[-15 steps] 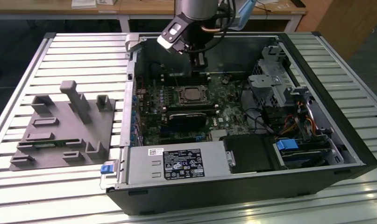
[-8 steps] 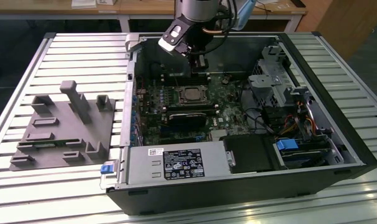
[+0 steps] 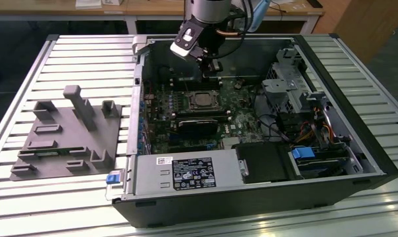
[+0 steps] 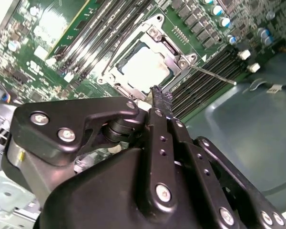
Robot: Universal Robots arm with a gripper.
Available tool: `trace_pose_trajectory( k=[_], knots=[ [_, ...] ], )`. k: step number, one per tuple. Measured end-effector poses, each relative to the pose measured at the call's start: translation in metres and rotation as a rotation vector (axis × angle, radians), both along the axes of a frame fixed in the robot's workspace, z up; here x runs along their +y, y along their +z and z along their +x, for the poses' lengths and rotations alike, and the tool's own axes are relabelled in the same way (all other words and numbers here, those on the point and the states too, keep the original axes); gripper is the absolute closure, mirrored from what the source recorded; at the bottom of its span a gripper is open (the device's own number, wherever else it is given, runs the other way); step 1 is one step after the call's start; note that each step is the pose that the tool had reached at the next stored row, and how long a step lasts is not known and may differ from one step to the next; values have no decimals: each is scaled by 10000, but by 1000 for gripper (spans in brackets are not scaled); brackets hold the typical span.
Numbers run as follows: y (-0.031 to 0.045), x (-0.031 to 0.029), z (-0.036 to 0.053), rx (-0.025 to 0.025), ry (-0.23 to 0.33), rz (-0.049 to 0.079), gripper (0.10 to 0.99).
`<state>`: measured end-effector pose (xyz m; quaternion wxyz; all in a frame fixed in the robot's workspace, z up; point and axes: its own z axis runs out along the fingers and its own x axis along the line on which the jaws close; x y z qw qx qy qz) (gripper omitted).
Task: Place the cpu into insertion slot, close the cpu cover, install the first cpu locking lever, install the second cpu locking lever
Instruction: 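Install the first cpu locking lever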
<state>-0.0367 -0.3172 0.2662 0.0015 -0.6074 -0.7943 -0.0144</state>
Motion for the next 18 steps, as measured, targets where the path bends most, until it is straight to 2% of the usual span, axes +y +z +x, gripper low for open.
trace_pose_trajectory(
  k=[5, 18],
  knots=[
    [0, 0, 0, 0, 752, -1, 973],
    [0, 0, 0, 0, 2025, -1, 973]
  ],
)
